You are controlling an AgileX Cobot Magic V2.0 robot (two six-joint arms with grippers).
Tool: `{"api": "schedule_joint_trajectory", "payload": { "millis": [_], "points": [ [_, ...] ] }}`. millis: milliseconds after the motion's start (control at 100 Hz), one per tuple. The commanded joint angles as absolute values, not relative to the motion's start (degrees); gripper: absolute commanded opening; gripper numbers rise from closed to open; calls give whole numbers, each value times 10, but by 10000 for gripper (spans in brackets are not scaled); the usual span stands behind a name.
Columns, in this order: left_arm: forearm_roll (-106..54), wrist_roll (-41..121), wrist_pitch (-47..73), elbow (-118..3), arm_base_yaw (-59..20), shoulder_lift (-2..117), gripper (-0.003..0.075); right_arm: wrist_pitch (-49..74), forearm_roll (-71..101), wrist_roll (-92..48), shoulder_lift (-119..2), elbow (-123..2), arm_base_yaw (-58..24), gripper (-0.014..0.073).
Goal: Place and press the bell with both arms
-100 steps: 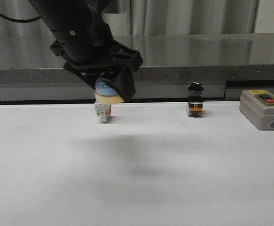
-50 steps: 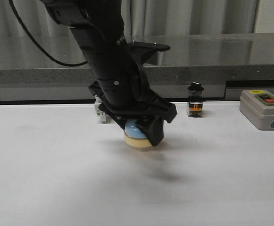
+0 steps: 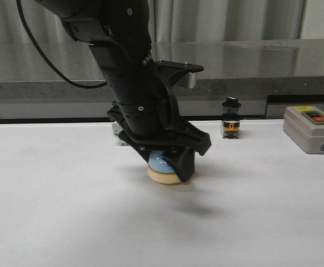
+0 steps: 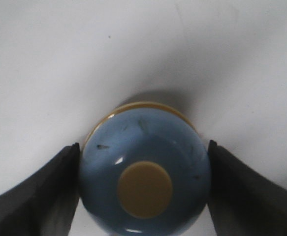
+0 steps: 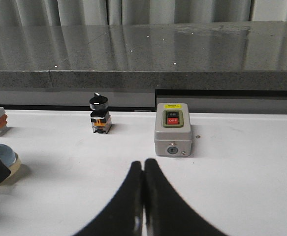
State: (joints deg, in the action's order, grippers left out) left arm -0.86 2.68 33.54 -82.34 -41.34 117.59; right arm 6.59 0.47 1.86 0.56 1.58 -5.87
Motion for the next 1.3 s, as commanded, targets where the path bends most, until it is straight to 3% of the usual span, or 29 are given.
{"api": "schedule_joint_trajectory", "payload": {
  "millis": [0,180,410,580,670,1290],
  "points": [
    [-15,26,324,-840,-417,1146,189,17,0,14,17,7,-55,-69],
    [-15,26,326,-840,-417,1161,305,17,0,14,17,7,-55,-69],
    [-16,26,338,-840,-417,1177,367,17,0,14,17,7,-55,-69],
    [-16,26,339,-840,-417,1177,603,17,0,14,17,7,-55,-69],
    [-16,26,340,-840,-417,1176,673,17,0,14,17,7,-55,-69],
    [-21,20,360,-840,-411,1042,672,17,0,14,17,7,-55,-69]
  ]
}}
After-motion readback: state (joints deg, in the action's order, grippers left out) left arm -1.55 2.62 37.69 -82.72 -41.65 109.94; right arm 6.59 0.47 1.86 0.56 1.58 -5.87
